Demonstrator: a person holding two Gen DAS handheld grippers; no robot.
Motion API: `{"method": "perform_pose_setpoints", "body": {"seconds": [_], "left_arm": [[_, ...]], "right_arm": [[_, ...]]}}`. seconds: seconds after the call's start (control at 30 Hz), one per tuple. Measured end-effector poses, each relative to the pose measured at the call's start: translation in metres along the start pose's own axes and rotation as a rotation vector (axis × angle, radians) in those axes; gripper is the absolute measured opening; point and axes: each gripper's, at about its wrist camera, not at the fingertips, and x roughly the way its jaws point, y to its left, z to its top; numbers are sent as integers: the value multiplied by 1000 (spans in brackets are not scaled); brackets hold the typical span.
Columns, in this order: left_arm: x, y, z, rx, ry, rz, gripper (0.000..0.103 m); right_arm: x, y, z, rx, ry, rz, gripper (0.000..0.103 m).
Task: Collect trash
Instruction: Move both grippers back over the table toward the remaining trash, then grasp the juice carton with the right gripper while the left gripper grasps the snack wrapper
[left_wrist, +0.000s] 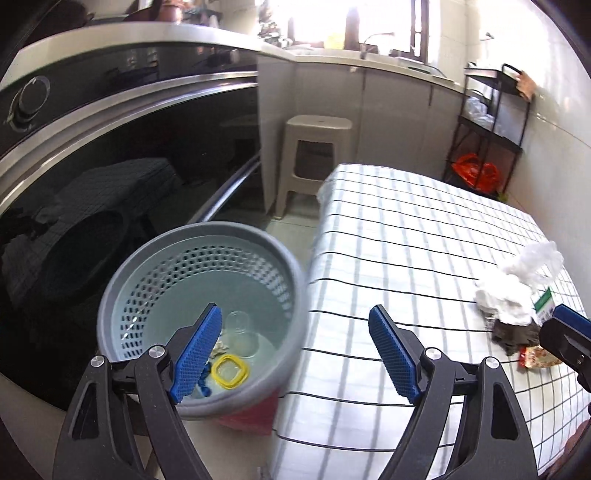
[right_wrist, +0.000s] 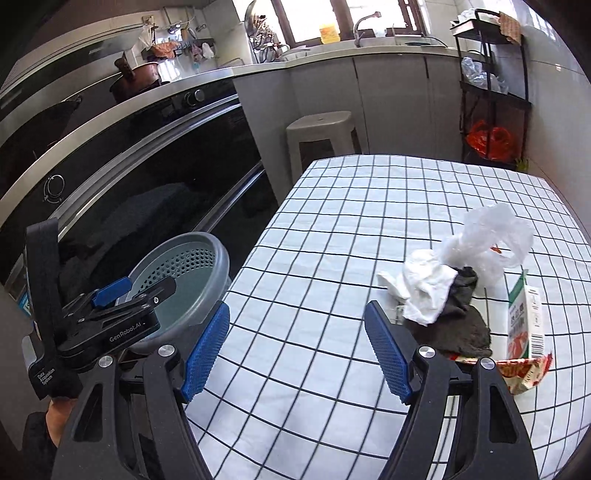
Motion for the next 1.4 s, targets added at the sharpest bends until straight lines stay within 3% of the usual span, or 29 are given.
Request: {"method": "perform_pose_setpoints", "body": {"seconds": [0.2,0.57,0.73,0.97,1.4], "left_arm": [[-20,-48,-5,69,-37,-59,85],[-34,-122,-12,117,-33,-190,89],[-27,-152,-16,140,-12,-221,90],[-15,-182,-29,186,-3,-224,91],[5,-184,-41,178,57,-237,91]], "right_arm": [[-31,-47,-11,41,-44,-69,74],[-83,-147,-40,144,-84,-255,76],[-87,-182,-53,214,-79,-271,76],[-72,-190,-53,204,-36,-270,76],[-35,-198,-28,138,36,-237,76]]}}
